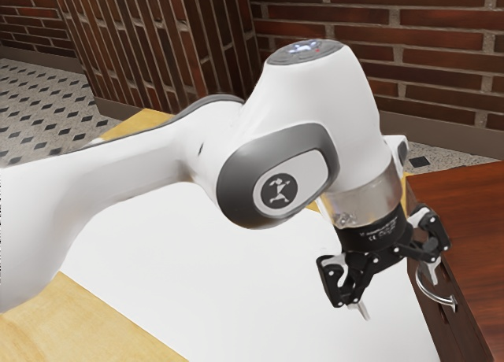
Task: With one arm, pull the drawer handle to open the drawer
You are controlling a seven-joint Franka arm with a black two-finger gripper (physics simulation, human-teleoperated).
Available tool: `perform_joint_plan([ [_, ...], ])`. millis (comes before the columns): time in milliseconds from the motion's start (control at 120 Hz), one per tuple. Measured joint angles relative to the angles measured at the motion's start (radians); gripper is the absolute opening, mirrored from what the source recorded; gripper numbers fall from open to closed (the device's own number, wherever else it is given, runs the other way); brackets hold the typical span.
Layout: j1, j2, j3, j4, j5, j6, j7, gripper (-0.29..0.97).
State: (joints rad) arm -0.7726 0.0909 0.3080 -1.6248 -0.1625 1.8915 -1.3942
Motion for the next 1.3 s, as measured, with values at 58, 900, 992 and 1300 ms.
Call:
perform_joint_plan([
  [58,-0.004,-0.001,0.002,-0.010,0.000,0.003,0.002,0.68],
  [900,0.004,0.010,0.003,-0.076,-0.003,0.086,0.031,0.44],
  [992,0.005,-0.009,0.003,-0.098,0.001,0.094,0.033,0.41],
  [1300,0.010,-0.048,0.006,-0.136,0.009,0.106,0.049,0.42],
])
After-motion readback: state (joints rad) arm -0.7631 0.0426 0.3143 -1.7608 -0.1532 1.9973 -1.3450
